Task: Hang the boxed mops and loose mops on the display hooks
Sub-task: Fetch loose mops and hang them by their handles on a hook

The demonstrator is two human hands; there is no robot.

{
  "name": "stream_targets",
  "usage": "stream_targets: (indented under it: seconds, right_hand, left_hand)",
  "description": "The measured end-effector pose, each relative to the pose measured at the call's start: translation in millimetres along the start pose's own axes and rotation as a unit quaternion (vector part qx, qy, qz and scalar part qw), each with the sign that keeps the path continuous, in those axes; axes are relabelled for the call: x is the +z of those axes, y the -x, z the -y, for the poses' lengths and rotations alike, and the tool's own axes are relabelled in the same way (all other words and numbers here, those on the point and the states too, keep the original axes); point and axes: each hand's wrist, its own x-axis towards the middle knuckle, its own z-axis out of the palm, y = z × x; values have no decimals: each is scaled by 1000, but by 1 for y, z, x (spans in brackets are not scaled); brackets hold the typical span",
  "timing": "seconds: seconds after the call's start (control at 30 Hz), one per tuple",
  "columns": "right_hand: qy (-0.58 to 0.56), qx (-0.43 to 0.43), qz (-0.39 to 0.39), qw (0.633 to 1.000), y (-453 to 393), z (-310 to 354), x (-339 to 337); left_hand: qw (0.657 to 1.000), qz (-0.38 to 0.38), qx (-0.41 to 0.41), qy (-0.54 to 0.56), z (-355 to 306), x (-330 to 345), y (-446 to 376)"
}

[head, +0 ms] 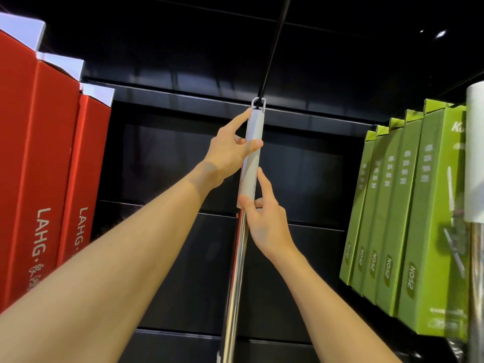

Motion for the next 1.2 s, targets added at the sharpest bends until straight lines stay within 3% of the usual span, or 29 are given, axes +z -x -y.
stream_targets:
  seconds: [0.4, 0.63, 0.83, 1.0, 1.2]
  right_hand:
    - [44, 30, 21, 998, 13, 4, -6]
    - [157, 79, 71, 982, 43, 2, -16]
    - [302, 92, 110, 943, 88, -6, -18]
    - [375, 111, 190, 901, 143, -14, -7]
    - [419, 104, 307, 848, 220, -14, 15]
  left_hand:
    - [996, 25, 21, -89, 12, -2, 32]
    - [979, 93, -18, -180, 23, -16, 80]
    - [942, 168, -93, -274, 61, -38, 148]
    - [890, 259, -115, -358, 91, -50, 227]
    - [827, 315, -132, -446, 83, -72, 322]
